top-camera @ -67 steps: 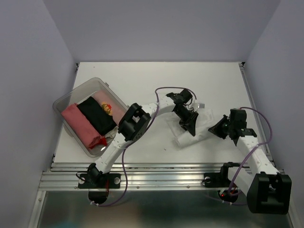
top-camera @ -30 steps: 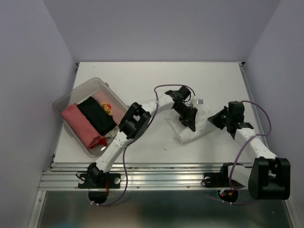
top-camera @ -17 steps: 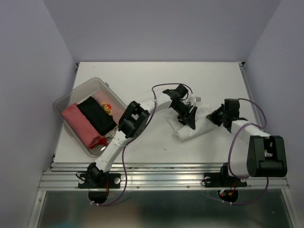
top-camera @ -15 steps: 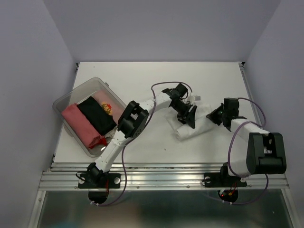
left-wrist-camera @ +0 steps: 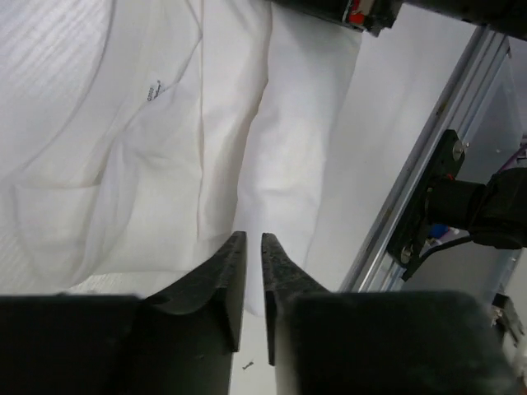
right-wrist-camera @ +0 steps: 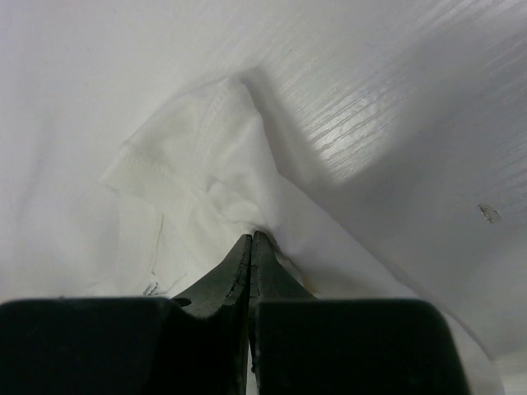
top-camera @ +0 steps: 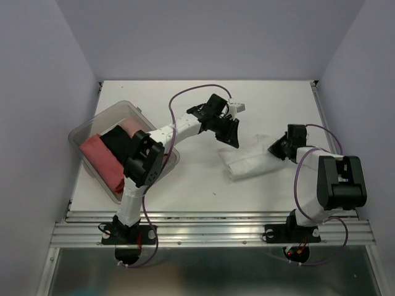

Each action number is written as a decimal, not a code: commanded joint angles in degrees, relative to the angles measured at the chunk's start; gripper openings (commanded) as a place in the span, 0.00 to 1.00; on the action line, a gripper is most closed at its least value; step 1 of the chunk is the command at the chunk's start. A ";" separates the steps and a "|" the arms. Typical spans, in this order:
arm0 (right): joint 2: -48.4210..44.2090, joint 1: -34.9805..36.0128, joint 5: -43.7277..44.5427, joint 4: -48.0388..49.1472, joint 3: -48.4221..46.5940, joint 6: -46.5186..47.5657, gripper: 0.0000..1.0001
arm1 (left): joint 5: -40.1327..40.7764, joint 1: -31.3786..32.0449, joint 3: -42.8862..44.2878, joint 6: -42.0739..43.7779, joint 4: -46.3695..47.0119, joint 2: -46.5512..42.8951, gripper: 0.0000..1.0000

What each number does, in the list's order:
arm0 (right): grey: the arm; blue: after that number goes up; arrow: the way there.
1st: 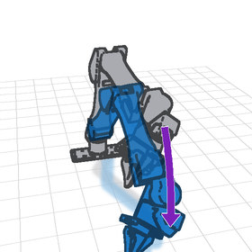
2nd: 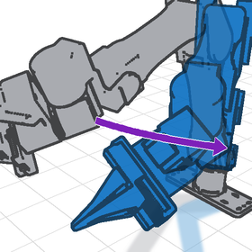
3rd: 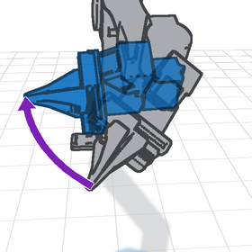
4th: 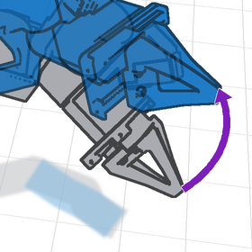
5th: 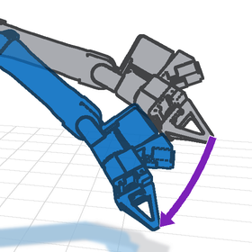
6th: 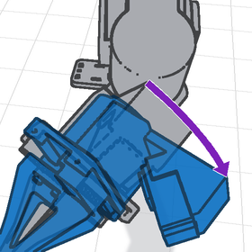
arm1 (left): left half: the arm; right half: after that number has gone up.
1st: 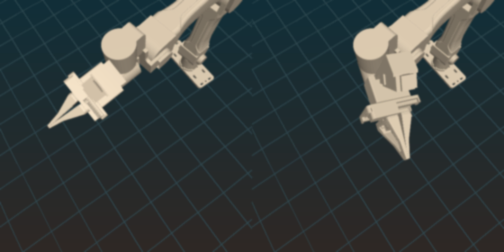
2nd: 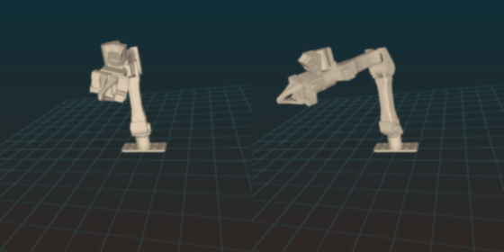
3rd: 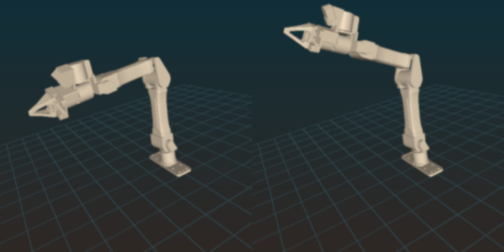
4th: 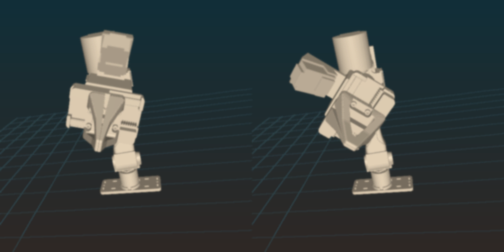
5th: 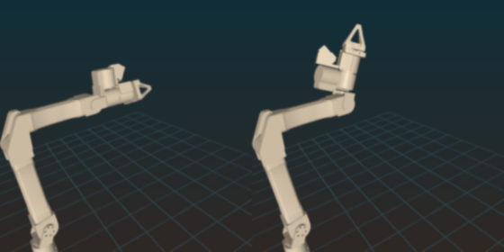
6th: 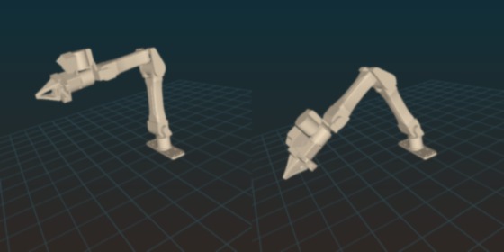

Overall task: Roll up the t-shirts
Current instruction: Roll the T-shirt to the center of the board.

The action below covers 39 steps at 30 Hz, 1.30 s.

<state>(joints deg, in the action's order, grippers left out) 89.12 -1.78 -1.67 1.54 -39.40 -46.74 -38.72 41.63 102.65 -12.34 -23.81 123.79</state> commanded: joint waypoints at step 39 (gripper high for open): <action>-14.93 0.29 -1.74 -12.61 -6.31 5.95 0.01 | 5.94 3.37 -19.86 -4.80 16.08 -2.24 0.00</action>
<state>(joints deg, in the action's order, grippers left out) 77.89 -1.78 -0.43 -7.79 -42.04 -43.33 -34.39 45.43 81.89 -18.59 -8.64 119.98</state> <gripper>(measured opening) 0.019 0.022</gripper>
